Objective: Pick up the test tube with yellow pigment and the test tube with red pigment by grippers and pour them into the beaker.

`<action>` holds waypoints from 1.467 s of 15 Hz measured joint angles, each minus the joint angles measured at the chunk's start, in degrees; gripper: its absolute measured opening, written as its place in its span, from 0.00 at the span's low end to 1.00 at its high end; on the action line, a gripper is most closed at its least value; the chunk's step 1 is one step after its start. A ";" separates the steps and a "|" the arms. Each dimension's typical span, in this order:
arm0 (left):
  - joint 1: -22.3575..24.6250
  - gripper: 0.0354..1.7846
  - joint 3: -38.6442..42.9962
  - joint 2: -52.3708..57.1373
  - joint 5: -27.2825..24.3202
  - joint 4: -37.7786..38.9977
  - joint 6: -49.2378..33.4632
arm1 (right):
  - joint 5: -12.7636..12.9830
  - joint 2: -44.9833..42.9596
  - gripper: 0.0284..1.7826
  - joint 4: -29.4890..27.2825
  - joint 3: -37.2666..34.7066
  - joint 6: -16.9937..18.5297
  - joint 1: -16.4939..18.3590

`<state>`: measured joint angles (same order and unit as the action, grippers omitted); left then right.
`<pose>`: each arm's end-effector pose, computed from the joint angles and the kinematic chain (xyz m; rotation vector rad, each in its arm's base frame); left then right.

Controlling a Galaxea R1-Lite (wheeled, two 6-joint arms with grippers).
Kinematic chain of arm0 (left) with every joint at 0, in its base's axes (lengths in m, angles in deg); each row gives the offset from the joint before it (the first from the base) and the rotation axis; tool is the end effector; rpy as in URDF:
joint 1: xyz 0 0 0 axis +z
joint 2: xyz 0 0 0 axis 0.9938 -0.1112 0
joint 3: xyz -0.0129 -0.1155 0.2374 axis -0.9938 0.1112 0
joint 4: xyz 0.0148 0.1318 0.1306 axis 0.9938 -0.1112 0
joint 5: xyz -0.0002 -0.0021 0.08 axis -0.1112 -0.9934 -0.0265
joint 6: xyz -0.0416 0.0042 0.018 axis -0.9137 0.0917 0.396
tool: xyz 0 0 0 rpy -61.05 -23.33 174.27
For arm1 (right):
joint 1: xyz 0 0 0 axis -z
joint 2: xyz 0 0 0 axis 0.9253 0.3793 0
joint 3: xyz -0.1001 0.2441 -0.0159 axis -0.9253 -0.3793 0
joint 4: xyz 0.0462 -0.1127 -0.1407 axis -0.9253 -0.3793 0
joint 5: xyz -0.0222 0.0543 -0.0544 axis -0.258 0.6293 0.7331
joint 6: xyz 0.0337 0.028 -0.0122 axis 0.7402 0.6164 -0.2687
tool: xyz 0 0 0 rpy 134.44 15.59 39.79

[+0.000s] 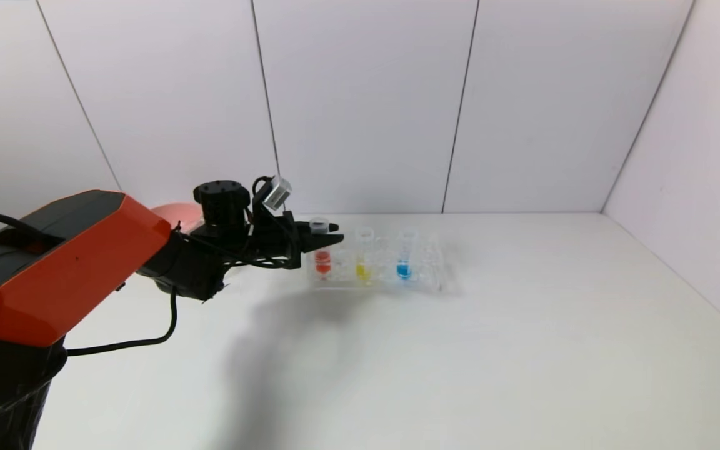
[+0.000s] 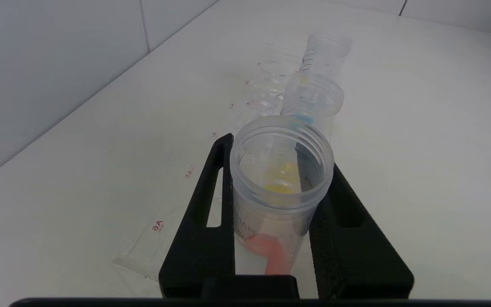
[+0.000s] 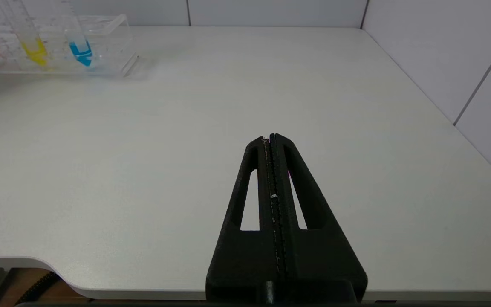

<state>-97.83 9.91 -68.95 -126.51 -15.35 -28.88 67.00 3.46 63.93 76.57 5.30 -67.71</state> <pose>0.4133 -0.1454 0.0840 0.0062 0.0269 -1.2929 0.0312 -0.0001 0.0755 0.0031 0.0018 -0.0048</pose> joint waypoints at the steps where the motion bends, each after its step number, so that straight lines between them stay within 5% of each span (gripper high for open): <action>1: 0.00 0.27 -0.07 0.60 0.01 -0.44 0.00 | 0.00 0.00 0.05 0.00 0.00 0.00 0.00; 14: -0.11 0.27 -2.96 5.16 0.01 -3.56 0.09 | 0.00 0.00 0.05 0.00 0.02 0.00 0.00; 22: 3.00 0.27 -1.87 15.08 4.04 -13.85 0.02 | -0.02 0.00 0.05 0.00 0.02 0.00 0.00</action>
<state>-94.83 8.05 -53.87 -122.47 -29.20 -28.85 66.97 3.46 63.93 76.59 5.30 -67.71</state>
